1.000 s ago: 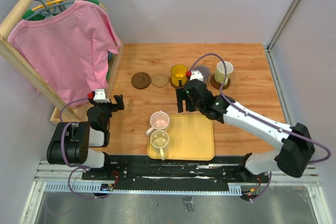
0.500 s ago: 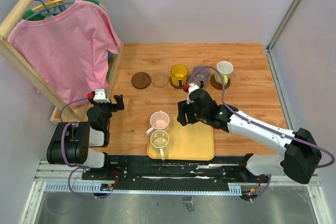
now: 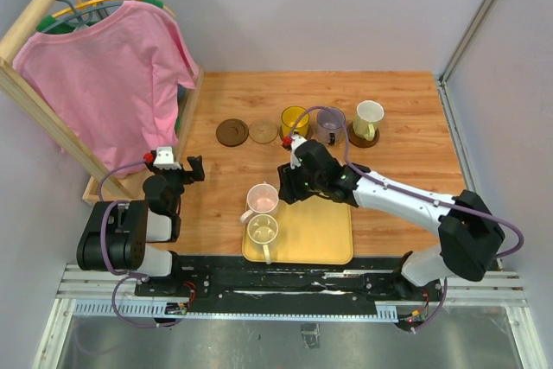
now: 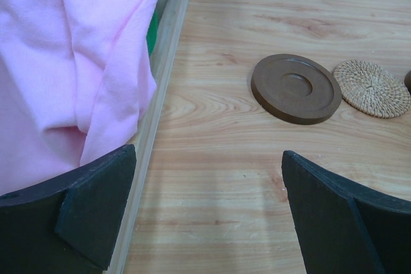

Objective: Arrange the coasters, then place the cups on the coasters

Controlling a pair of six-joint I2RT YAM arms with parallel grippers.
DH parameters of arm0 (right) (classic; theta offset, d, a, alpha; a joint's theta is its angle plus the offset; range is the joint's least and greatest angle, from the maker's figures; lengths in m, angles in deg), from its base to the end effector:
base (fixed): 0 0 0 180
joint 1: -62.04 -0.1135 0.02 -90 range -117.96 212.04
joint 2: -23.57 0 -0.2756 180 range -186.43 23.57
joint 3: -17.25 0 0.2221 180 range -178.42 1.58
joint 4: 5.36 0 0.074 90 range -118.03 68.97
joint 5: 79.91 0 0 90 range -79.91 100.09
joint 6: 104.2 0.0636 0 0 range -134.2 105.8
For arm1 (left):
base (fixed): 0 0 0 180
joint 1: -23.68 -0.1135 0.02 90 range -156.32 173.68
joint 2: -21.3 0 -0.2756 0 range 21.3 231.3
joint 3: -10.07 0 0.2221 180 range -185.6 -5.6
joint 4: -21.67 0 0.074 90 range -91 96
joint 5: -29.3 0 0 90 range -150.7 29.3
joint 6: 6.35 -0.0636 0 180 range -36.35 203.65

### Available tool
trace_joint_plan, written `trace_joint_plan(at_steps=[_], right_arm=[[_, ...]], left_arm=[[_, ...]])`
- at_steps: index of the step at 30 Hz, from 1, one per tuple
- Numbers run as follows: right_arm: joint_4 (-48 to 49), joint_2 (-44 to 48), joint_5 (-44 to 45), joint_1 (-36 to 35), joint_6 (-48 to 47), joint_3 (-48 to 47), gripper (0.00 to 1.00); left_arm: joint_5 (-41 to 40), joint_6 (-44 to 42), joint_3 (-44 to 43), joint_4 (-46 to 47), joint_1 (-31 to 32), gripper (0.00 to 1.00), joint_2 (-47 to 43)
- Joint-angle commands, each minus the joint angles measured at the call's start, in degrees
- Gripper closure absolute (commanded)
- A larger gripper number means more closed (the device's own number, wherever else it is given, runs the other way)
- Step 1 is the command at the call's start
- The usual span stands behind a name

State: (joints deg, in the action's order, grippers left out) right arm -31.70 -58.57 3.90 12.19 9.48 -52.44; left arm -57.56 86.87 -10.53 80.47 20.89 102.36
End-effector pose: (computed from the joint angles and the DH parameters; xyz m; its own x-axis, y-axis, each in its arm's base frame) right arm 0.1922 0.2384 0.2527 -0.6969 -0.2069 -0.6867 -0.5833 0.7205 0.3749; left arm 0.2240 0.0074 0.1885 -0.0292 -0.0576 -0.9979 0.0045 0.9983 -0.0577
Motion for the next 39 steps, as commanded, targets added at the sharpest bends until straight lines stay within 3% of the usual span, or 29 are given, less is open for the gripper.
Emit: trace_joint_plan(at_steps=[1, 14, 26, 39], right_arm=[[1.32, -1.95, -1.63, -1.53, -1.28, -3.89, 0.51], [-4.45, -11.06, 2.79, -4.91, -2.72, -10.76, 0.6], [-9.27, -13.59, 9.74, -7.22, -3.92, -15.04, 0.62], [-9.78, -11.03, 12.53, -7.2, -5.09, -14.53, 0.49]], left_arm=[[-0.13, -0.37, -0.7, 2.25, 0.06, 0.0, 0.23], [-0.1, -0.36, -0.7, 2.25, 0.06, 0.0, 0.24], [-0.14, -0.38, -0.76, 2.25, 0.06, 0.0, 0.23], [-0.14, -0.39, -0.72, 2.2, 0.06, 0.0, 0.24]])
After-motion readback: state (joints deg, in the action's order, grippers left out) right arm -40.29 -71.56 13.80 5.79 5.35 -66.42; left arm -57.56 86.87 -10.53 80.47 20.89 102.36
